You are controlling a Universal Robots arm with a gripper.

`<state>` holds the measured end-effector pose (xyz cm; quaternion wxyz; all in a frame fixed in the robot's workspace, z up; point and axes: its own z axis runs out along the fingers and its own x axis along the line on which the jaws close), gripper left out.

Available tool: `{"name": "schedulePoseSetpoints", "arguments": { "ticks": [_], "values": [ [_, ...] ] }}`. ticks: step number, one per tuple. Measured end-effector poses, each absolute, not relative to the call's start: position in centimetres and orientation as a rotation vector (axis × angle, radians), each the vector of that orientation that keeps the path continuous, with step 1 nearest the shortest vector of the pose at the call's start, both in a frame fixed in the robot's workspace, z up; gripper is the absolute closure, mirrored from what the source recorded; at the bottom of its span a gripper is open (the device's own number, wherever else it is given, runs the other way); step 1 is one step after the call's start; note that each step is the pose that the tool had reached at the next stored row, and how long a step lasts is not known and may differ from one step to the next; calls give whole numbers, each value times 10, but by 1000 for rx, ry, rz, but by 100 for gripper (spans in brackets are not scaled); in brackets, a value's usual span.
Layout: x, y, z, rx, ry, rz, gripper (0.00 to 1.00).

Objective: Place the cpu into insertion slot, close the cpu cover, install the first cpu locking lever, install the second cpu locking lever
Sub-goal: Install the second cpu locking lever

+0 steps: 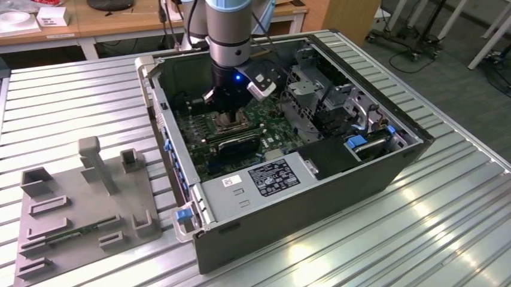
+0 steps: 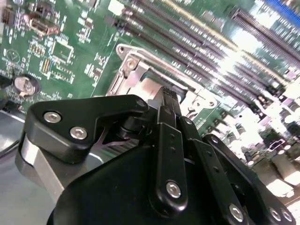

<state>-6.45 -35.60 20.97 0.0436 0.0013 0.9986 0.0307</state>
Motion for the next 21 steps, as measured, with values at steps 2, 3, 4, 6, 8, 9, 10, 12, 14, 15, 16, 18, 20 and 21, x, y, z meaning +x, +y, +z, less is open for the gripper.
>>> {"name": "schedulePoseSetpoints", "arguments": {
  "ticks": [2, 3, 4, 6, 8, 9, 10, 12, 14, 15, 16, 18, 20, 21],
  "values": [
    [-64, -354, 210, 4, 3053, 94, 89],
    [-64, -352, 210, 4, 3053, 94, 89],
    [-64, -352, 210, 4, 3053, 94, 89],
    [-64, -350, 210, 4, 3053, 94, 89],
    [-64, -349, 210, 4, 3053, 94, 89],
    [-64, -349, 210, 4, 3053, 94, 89],
    [-64, -348, 210, 4, 3053, 94, 89],
    [-64, -346, 210, 4, 3053, 94, 89],
    [-64, -346, 210, 4, 3053, 94, 89],
    [-64, -346, 210, 4, 3053, 94, 89],
    [-64, -346, 210, 4, 3053, 94, 89],
    [-64, -346, 210, 4, 3054, 94, 89],
    [-62, -346, 211, 5, 3060, 94, 89],
    [-62, -346, 212, 5, 3061, 94, 89]
  ]
}}
